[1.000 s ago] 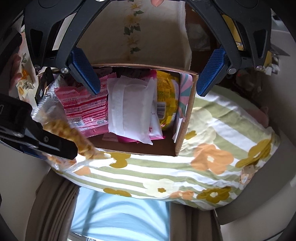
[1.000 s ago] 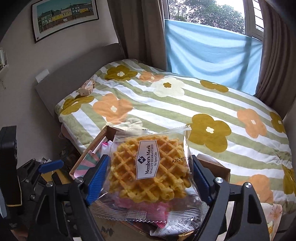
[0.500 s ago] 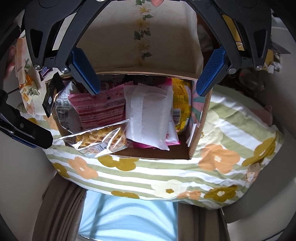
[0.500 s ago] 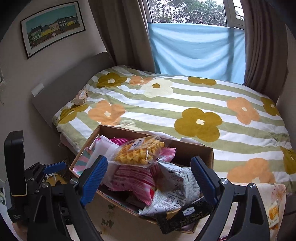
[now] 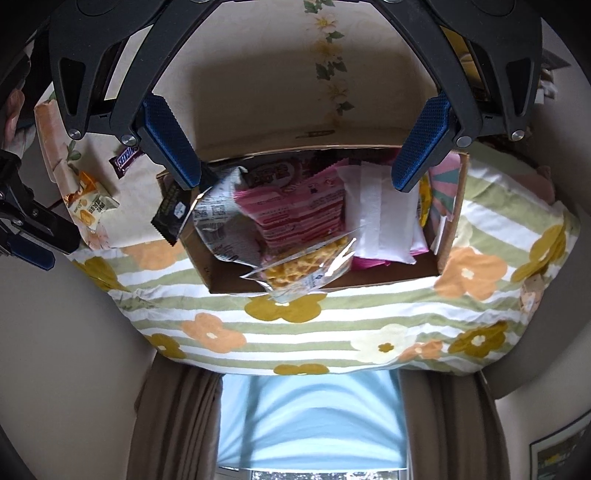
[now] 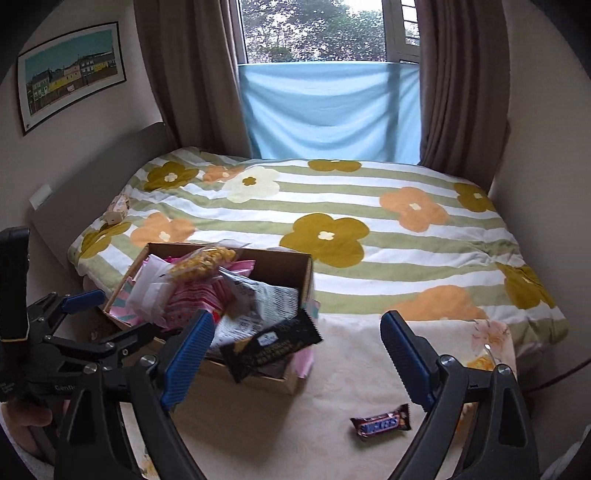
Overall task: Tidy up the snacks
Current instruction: 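Carry white pad and waffle packet into the box and open both tools, then move left tool to Snickers bar while right tool approaches orange cake packet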
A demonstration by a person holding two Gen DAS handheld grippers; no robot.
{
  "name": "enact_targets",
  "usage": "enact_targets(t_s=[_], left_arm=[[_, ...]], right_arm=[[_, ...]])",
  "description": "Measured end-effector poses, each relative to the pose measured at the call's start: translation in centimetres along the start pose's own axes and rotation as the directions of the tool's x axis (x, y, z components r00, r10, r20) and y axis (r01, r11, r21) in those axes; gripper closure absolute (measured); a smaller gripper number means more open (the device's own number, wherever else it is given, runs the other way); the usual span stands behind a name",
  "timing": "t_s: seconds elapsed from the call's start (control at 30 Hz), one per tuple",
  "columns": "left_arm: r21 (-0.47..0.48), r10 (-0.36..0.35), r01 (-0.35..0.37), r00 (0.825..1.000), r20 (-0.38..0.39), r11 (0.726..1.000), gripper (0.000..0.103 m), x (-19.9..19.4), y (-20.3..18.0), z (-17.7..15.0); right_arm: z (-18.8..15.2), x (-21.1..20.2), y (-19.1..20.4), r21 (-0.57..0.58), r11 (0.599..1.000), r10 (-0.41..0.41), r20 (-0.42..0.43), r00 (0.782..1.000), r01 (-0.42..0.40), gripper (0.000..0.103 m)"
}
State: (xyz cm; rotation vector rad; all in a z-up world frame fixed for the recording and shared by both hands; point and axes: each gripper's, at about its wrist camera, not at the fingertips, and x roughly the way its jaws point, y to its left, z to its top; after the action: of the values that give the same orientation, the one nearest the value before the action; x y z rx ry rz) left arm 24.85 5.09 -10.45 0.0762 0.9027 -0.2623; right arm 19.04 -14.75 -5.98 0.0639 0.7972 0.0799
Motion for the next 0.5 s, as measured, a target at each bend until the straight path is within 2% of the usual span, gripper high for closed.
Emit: enact_targets(t_s=[0.13,0.27,0.5], left_arm=[[0.03,-0.023,0.023,1.0,0.014,0.999,0.001,-0.6,-3.3,0.0],[0.041,-0.024,0.024,1.0,0.008,0.999,0.001,-0.4,-6.9,-0.4],[0.041,-0.062,0.063,0.997,-0.035,0.997,0.001,1.3,-14.2,-2.6]], right_arm=[[-1.1,-2.5,-3.7,0.021,0.999,-0.049,0.001,0.999,0.049,0.014],[-2.3,-4.0,-6.9,-0.023,0.995,-0.1,0.009,0.995,0.1,0.014],[-4.6,-4.0,-12.8,-0.056,0.996,-0.073,-0.042,0.996,0.071,0.014]])
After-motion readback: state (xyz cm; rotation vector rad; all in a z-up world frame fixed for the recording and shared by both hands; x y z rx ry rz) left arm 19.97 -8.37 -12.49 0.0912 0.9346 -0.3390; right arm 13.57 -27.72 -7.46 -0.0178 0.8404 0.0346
